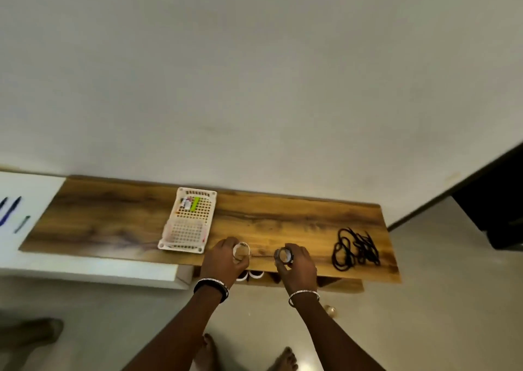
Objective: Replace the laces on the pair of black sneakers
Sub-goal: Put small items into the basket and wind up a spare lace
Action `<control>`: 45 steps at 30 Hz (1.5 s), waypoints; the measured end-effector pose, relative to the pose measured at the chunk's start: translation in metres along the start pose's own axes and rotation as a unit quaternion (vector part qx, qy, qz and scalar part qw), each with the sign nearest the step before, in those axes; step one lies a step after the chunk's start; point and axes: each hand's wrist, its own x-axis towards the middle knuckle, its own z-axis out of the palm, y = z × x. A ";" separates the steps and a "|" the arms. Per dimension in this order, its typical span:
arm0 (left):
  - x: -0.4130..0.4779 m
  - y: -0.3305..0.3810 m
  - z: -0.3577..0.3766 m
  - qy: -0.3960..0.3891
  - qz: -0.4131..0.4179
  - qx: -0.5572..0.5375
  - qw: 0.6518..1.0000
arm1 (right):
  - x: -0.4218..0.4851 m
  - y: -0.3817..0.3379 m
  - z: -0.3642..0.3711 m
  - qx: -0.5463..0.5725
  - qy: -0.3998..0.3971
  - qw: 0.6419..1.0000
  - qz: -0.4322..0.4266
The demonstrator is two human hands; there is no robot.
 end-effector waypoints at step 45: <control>0.377 -0.275 0.077 -0.110 -0.072 0.113 0.985 | 0.254 -0.052 0.361 -0.118 -0.191 0.970 -0.095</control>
